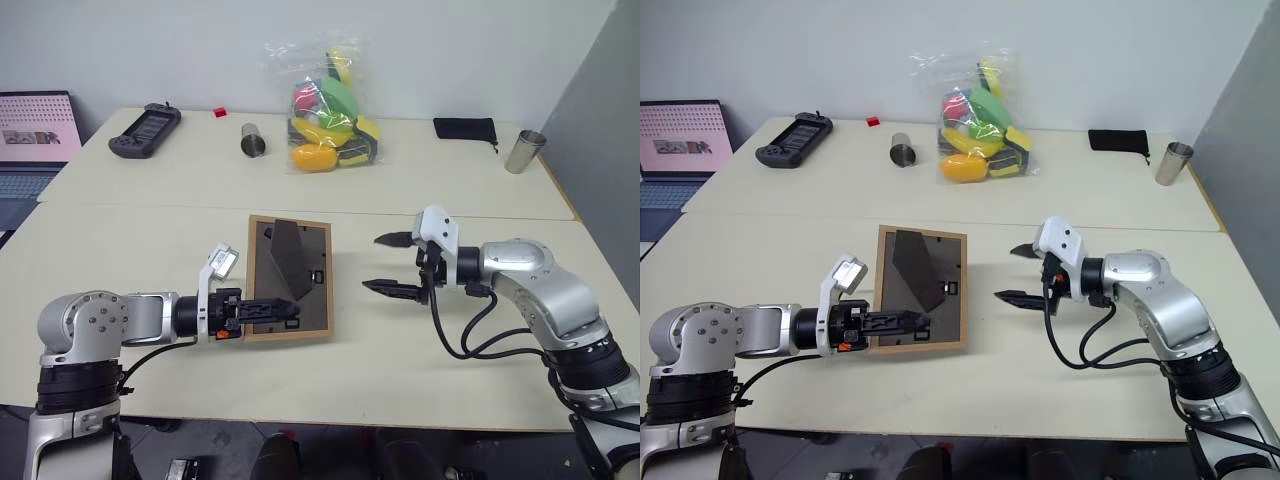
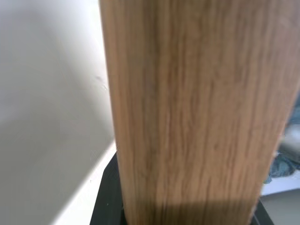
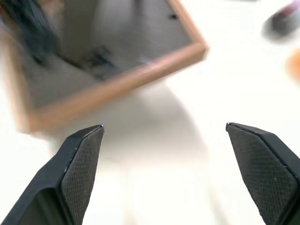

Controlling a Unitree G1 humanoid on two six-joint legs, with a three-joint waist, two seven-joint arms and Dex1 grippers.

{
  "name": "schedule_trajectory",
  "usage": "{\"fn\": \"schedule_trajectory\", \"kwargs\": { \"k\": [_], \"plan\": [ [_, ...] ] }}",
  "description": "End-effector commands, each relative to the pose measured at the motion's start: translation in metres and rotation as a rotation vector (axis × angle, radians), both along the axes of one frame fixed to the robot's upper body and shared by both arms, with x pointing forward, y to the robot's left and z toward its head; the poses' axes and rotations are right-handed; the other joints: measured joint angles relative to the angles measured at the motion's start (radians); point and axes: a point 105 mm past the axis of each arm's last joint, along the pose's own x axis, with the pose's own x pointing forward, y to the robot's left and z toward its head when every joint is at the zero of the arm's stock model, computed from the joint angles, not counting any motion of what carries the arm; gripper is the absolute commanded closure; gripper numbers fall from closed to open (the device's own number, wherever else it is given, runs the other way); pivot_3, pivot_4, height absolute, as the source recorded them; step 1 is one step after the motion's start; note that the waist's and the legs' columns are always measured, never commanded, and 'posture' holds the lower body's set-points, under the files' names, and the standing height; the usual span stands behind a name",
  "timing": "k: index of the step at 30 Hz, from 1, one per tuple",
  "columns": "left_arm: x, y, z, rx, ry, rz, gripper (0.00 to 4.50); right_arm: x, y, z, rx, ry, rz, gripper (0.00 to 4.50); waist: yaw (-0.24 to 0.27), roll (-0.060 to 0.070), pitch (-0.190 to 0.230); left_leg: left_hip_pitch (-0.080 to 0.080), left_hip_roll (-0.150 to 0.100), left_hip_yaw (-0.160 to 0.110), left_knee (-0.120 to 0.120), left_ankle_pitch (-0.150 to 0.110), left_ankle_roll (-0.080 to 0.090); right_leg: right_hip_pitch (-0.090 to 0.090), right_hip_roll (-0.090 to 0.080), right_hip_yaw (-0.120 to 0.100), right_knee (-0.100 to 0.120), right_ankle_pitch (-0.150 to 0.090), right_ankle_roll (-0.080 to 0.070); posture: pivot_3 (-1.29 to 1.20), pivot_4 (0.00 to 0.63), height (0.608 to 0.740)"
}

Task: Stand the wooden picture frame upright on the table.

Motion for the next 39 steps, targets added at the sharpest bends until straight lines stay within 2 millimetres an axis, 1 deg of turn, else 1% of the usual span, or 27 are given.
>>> {"fn": "schedule_trajectory", "kwargs": {
  "k": [1, 2, 5, 9, 11, 14, 17, 20, 22, 23, 28, 30, 32, 34, 35, 36, 37, 39],
  "plan": [
    [-0.003, -0.001, 0.017, -0.120, 0.017, -0.035, 3.66, 0.004, 0.000, -0.001, -0.176, -0.533, 0.098, 0.07, -0.003, 0.000, 0.000, 0.000, 0.000, 0.000, 0.000, 0.000, 0.000, 0.000, 0.000, 0.000, 0.000, 0.000, 0.000, 0.00, 0.150, 0.740],
    [-0.004, -0.002, 0.017, -0.136, 0.033, -0.040, 3.66, 0.003, 0.004, -0.001, -0.203, -0.662, 0.135, 0.07, -0.003, 0.000, 0.000, 0.000, 0.000, 0.000, 0.000, 0.000, 0.000, 0.000, 0.000, 0.000, 0.001, 0.000, -0.001, 0.00, 0.150, 0.740],
    [-0.008, -0.004, 0.019, -0.178, 0.073, -0.059, 3.66, -0.002, 0.019, -0.003, -0.195, -0.867, 0.217, 0.07, -0.004, 0.000, 0.000, 0.001, 0.000, 0.000, 0.000, 0.000, 0.000, 0.000, 0.000, 0.001, 0.001, 0.003, -0.005, 0.00, 0.150, 0.740],
    [-0.014, -0.008, 0.019, -0.186, 0.100, -0.075, 3.66, -0.006, 0.048, 0.005, -0.076, -0.988, 0.267, 0.07, -0.005, 0.000, 0.000, 0.001, 0.000, 0.000, 0.000, 0.000, -0.001, 0.000, 0.000, 0.001, 0.003, 0.003, -0.005, 0.00, 0.150, 0.740],
    [-0.017, -0.011, 0.019, -0.184, 0.100, -0.075, 3.66, -0.005, 0.062, 0.006, -0.068, -1.028, 0.290, 0.07, -0.005, 0.000, 0.000, 0.001, 0.000, -0.001, 0.001, 0.001, -0.001, 0.000, 0.000, 0.001, 0.004, 0.003, -0.005, 0.00, 0.150, 0.740],
    [-0.019, -0.014, 0.020, -0.183, 0.104, -0.057, 3.66, -0.005, 0.073, 0.012, -0.028, -1.060, 0.306, 0.07, 0.004, 0.000, 0.000, 0.001, 0.000, -0.001, 0.001, 0.001, -0.002, 0.001, -0.001, 0.000, 0.004, 0.003, -0.005, 0.00, 0.150, 0.740],
    [-0.020, -0.016, 0.021, -0.187, 0.107, -0.041, 3.66, -0.008, 0.079, 0.014, 0.003, -1.061, 0.336, 0.07, 0.009, 0.000, 0.000, 0.001, 0.000, -0.001, 0.001, 0.001, -0.003, 0.001, -0.002, 0.000, 0.004, 0.003, -0.005, 0.00, 0.150, 0.740],
    [-0.020, -0.017, 0.020, -0.180, 0.103, -0.027, 3.66, -0.010, 0.080, 0.014, 0.032, -1.042, 0.355, 0.58, 0.014, 0.000, 0.000, 0.001, -0.001, -0.001, 0.001, 0.001, -0.002, 0.001, -0.002, 0.000, 0.003, 0.003, -0.005, 0.00, 0.150, 0.740],
    [-0.019, -0.016, 0.020, -0.180, 0.101, -0.019, 3.66, -0.012, 0.079, 0.016, 0.043, -1.045, 0.357, 1.27, 0.014, 0.000, 0.000, 0.001, -0.001, -0.001, 0.001, 0.001, -0.001, 0.001, -0.002, 0.000, 0.003, 0.003, -0.005, 0.00, 0.150, 0.740],
    [-0.019, -0.016, 0.020, -0.179, 0.101, -0.016, 3.66, -0.013, 0.079, 0.017, 0.048, -1.048, 0.361, 1.43, 0.014, 0.000, 0.000, 0.001, -0.001, -0.001, 0.001, 0.001, -0.001, 0.001, -0.002, 0.000, 0.003, 0.003, -0.005, 0.00, 0.150, 0.740],
    [-0.022, -0.018, 0.018, -0.170, 0.105, -0.025, 3.66, -0.020, 0.081, 0.018, 0.068, -1.055, 0.389, 2.55, 0.012, 0.000, 0.000, 0.002, -0.001, -0.001, 0.001, 0.001, -0.001, 0.001, -0.002, 0.000, 0.004, 0.003, -0.005, 0.00, 0.150, 0.740],
    [-0.021, -0.018, 0.018, -0.166, 0.101, -0.021, 3.66, -0.021, 0.081, 0.019, 0.079, -1.049, 0.390, 2.78, 0.011, 0.000, 0.000, 0.002, -0.001, -0.001, 0.001, 0.001, -0.001, 0.001, -0.002, 0.000, 0.004, 0.003, -0.005, 0.00, 0.150, 0.740],
    [-0.021, -0.017, 0.018, -0.159, 0.092, -0.014, 3.66, -0.020, 0.080, 0.019, 0.079, -1.045, 0.388, 2.79, 0.011, 0.000, 0.000, 0.002, -0.001, -0.001, 0.001, 0.001, -0.001, 0.001, -0.002, 0.000, 0.004, 0.003, -0.005, 0.00, 0.150, 0.740],
    [-0.020, -0.016, 0.019, -0.155, 0.078, 0.005, 2.96, -0.019, 0.077, 0.019, 0.080, -1.033, 0.379, 2.79, 0.011, 0.000, 0.000, 0.002, -0.001, -0.002, 0.001, 0.001, -0.001, 0.001, -0.002, 0.000, 0.004, 0.003, -0.005, 0.00, 0.150, 0.740],
    [-0.017, -0.014, 0.020, -0.152, 0.069, 0.025, 2.80, -0.017, 0.075, 0.020, 0.083, -1.025, 0.371, 2.82, 0.012, 0.000, 0.000, 0.002, -0.001, -0.002, 0.001, 0.001, -0.001, 0.001, -0.002, 0.000, 0.004, 0.003, -0.005, 0.00, 0.150, 0.740],
    [-0.014, -0.012, 0.022, -0.154, 0.056, 0.047, 2.63, -0.016, 0.073, 0.021, 0.090, -1.013, 0.361, 2.95, 0.012, 0.000, 0.000, 0.002, -0.001, -0.002, 0.001, 0.001, -0.001, 0.001, -0.002, 0.000, 0.004, 0.003, -0.005, 0.00, 0.150, 0.740],
    [-0.011, -0.008, 0.026, -0.156, 0.038, 0.071, 2.36, -0.014, 0.070, 0.022, 0.099, -0.996, 0.346, 3.06, 0.012, 0.000, 0.000, 0.002, -0.001, -0.001, 0.001, 0.001, -0.001, 0.001, -0.002, 0.000, 0.004, 0.003, -0.005, 0.00, 0.150, 0.740],
    [-0.002, 0.001, 0.034, -0.157, -0.002, 0.126, 2.01, -0.012, 0.065, 0.024, 0.114, -0.958, 0.326, 3.15, 0.012, 0.000, 0.000, 0.002, -0.001, -0.001, 0.001, 0.001, -0.001, 0.001, -0.002, 0.000, 0.004, 0.003, -0.005, 0.00, 0.150, 0.740]
  ]
}}
